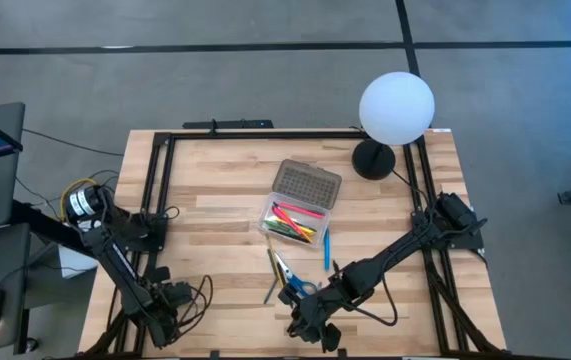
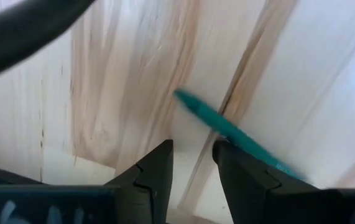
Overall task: Pick & place school supplies into a supply box
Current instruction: Put the green crayon into the gray supply box
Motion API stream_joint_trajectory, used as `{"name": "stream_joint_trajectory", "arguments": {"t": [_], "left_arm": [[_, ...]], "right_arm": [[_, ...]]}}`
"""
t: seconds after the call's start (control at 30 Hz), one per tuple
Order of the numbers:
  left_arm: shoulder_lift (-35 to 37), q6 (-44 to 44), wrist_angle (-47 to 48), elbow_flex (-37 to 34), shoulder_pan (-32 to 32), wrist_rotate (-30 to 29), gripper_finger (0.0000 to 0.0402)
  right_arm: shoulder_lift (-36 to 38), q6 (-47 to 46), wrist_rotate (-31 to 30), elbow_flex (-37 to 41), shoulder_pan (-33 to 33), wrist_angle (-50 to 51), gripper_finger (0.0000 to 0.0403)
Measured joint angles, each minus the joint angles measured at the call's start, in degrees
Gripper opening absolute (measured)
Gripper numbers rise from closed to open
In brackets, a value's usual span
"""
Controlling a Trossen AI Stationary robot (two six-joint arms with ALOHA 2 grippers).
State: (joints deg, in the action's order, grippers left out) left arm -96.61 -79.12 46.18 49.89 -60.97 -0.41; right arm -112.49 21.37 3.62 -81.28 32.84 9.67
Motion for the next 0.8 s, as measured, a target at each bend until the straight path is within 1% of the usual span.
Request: {"name": "stream_joint_trajectory", "arguments": {"t": [0.07, 0.13, 0.17, 0.23, 0.33, 0.5, 0.63, 0.8], "left_arm": [[-0.2, 0.9, 1.1, 1.5, 0.0, -2.1, 0.0123], [-0.5, 1.3, 2.4, 3.3, 0.1, -7.3, 0.0123], [-0.4, 1.3, 3.3, 4.3, 0.4, -8.8, 0.0123], [-0.3, 1.3, 6.0, 5.8, 0.7, -9.3, 0.0123], [-0.3, 0.5, 10.8, 7.4, 0.5, -7.3, 0.0123], [-0.2, -0.1, 11.9, 8.7, 0.7, -5.7, 0.0123], [-0.2, -3.7, 7.3, 8.7, 0.5, -3.0, 0.0123], [-0.1, -6.1, -0.3, 8.8, -0.5, -3.1, 0.0123]], "right_arm": [[0.0, 0.0, 0.0, 0.0, 0.0, 0.0, 0.0000], [0.0, 0.0, 0.0, 0.0, 0.0, 0.0, 0.0000], [0.0, 0.0, 0.0, 0.0, 0.0, 0.0, 0.0000], [0.0, -0.1, 0.0, 0.0, 0.0, 0.0, 0.0000], [0.0, -1.1, 0.0, 0.0, 0.0, 0.0, 0.0000], [0.0, -1.9, 0.0, 0.0, 0.0, 0.6, 0.0000], [0.0, -2.0, 0.0, 0.0, 0.0, 0.8, 0.0000], [0.0, -2.0, 0.0, 0.0, 0.0, 1.1, 0.0000]]}}
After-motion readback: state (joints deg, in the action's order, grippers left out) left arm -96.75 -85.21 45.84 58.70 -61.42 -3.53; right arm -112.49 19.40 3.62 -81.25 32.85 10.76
